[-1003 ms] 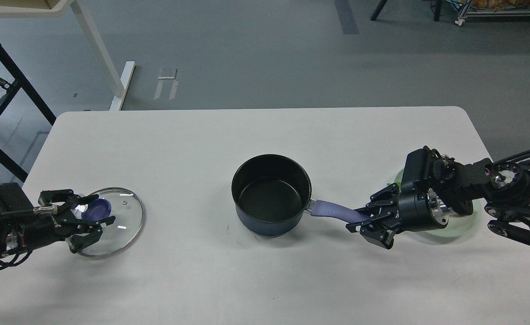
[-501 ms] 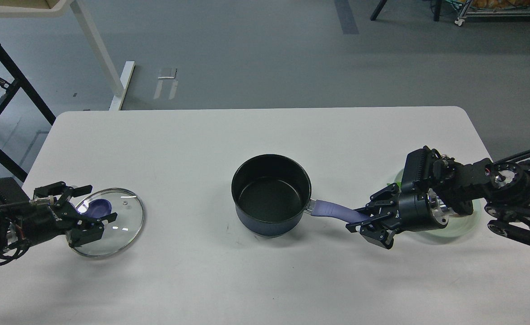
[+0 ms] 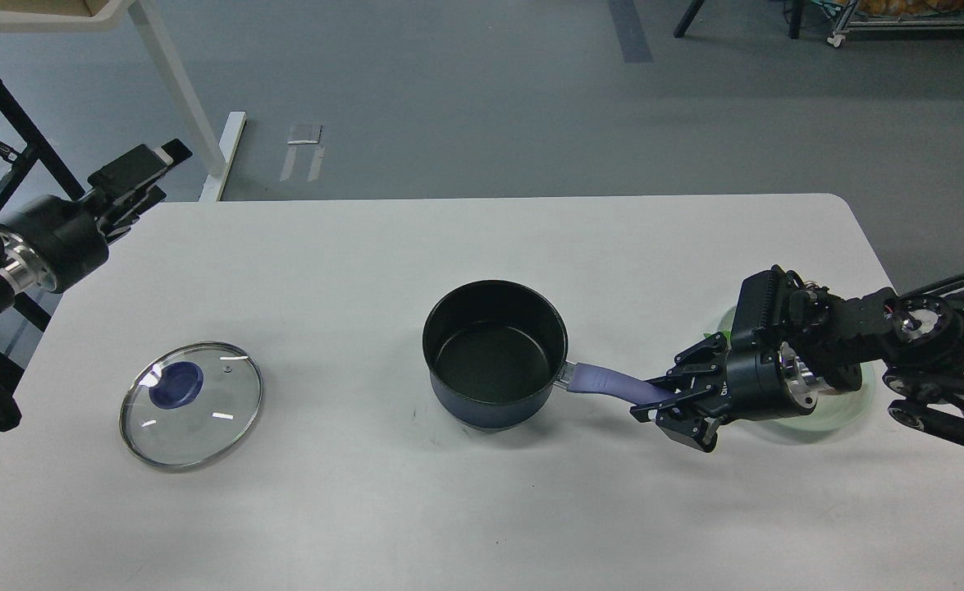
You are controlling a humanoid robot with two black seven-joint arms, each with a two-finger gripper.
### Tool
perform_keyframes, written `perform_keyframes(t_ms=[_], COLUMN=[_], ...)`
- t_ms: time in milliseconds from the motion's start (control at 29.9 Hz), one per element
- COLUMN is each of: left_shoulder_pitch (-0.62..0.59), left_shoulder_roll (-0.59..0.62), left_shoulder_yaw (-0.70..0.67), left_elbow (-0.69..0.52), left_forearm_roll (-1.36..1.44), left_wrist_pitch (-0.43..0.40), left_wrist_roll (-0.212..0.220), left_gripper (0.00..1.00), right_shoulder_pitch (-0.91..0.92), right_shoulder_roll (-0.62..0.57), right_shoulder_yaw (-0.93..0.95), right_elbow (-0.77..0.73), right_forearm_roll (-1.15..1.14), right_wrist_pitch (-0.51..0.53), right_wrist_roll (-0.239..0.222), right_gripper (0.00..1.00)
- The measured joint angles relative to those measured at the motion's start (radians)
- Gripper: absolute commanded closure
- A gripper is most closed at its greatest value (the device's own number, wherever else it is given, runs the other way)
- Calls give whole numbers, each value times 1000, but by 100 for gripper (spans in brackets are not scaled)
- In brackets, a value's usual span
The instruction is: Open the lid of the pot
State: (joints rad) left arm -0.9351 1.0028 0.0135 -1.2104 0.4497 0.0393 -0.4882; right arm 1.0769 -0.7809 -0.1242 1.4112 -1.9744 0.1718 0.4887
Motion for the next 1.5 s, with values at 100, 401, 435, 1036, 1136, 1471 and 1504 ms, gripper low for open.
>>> perform_keyframes(t_ms=[100, 401, 435, 1036, 1136, 1471, 1504], left_shoulder_pitch=[12, 38, 42, 61, 60, 59, 59], left_shoulder_roll=[-76, -370, -399, -492, -492, -512, -514], left_shoulder_yaw=[-3, -130, -154, -232, -231, -233, -234], left_elbow=[81, 495, 548, 694, 691, 685, 686], left_forearm_roll=[-217, -463, -481, -569, -568, -569, -569], left_wrist_pitch=[-20, -232, -293, -507, -510, -513, -513], left_wrist_roll=[0, 0, 0, 132, 136, 135, 132], left_gripper=[1, 1, 1, 1, 1, 1, 1], right_shoulder_pitch=[0, 0, 0, 132, 194, 121, 101], right_shoulder_roll=[0, 0, 0, -170, -195, -63, -28], right_shoulder_yaw=[0, -2, -2, 17, 39, 139, 145], right_elbow=[0, 0, 0, 97, 92, -103, -133], right_forearm_roll=[-1, -1, -1, 196, 338, 1149, 1246], right_wrist_pitch=[0, 0, 0, -6, -14, -186, -231], right_wrist_roll=[0, 0, 0, 0, 0, 0, 0], right_gripper=[69, 28, 19, 1, 1, 1, 1])
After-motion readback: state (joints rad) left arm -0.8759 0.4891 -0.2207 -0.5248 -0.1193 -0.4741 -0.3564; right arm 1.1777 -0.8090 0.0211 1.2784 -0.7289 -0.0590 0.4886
